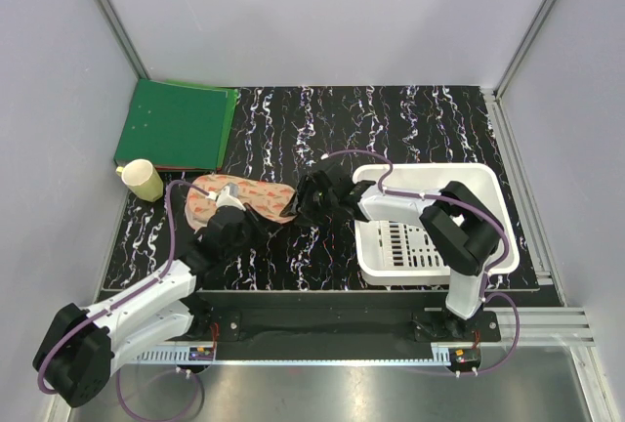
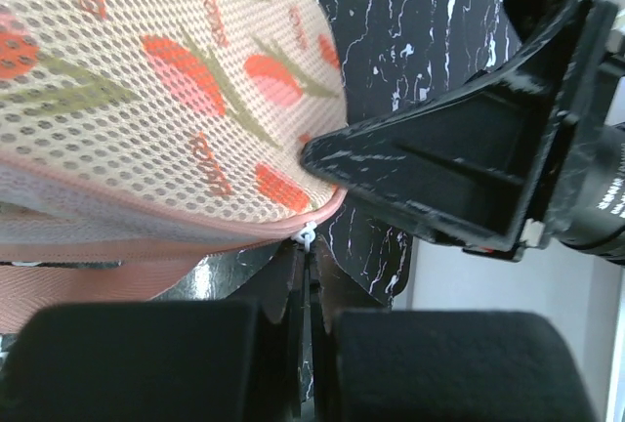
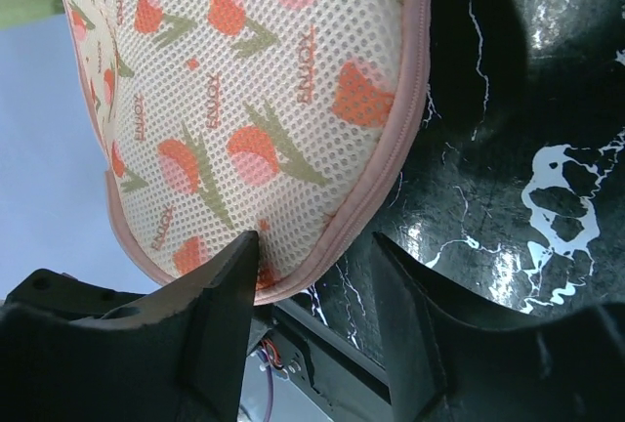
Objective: Place the bra in the laundry bag and zip it closed
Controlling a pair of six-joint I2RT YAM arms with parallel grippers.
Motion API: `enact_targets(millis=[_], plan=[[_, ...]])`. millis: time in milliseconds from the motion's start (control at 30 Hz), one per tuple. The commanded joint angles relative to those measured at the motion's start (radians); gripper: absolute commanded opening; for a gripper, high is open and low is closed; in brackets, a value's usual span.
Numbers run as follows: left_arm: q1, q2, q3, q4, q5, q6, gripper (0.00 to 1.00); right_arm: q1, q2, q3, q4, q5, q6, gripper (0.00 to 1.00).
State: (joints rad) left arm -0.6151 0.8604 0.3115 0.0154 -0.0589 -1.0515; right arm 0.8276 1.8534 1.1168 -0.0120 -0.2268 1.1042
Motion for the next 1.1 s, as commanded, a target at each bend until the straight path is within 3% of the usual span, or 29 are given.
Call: enact_targets(millis=[0, 100, 167, 300, 467, 667, 767, 833, 867, 1033, 1067], plan=[[-0.005, 0.000, -0.003, 0.084, 0.024, 0.011, 0.00, 0.015, 0.009, 0.012, 0.029, -0.002, -0.009, 0.55], [-0.005, -0.004, -0.005, 0.083, 0.031, 0.021, 0.00, 0.013, 0.017, 0.026, 0.023, 0.018, -0.017, 0.42], [-0.005, -0.015, -0.011, 0.066, 0.027, 0.018, 0.00, 0.007, 0.021, 0.037, 0.018, 0.040, -0.032, 0.18], [0.000, -0.058, -0.015, -0.041, -0.068, 0.015, 0.00, -0.033, 0.027, 0.043, -0.023, 0.043, -0.064, 0.04], [0.075, -0.161, -0.023, -0.287, -0.157, -0.067, 0.00, -0.100, 0.041, 0.095, -0.103, 0.032, -0.212, 0.00], [0.140, -0.296, -0.028, -0.400, -0.212, -0.078, 0.00, -0.146, 0.078, 0.219, -0.246, 0.052, -0.457, 0.00], [0.144, -0.273, -0.022, -0.352, -0.176, -0.036, 0.00, -0.153, 0.099, 0.296, -0.321, 0.072, -0.546, 0.00], [0.144, -0.245, -0.022, -0.318, -0.124, -0.021, 0.00, -0.153, 0.105, 0.334, -0.359, 0.084, -0.564, 0.08], [0.144, -0.212, -0.026, -0.255, -0.101, -0.015, 0.00, -0.154, 0.105, 0.350, -0.374, 0.090, -0.563, 0.25], [0.141, -0.138, -0.032, -0.085, 0.010, -0.010, 0.00, -0.108, 0.027, 0.359, -0.453, 0.089, -0.462, 0.51], [0.140, -0.135, -0.028, -0.078, 0.014, -0.011, 0.00, -0.093, 0.012, 0.350, -0.454, 0.086, -0.443, 0.61]])
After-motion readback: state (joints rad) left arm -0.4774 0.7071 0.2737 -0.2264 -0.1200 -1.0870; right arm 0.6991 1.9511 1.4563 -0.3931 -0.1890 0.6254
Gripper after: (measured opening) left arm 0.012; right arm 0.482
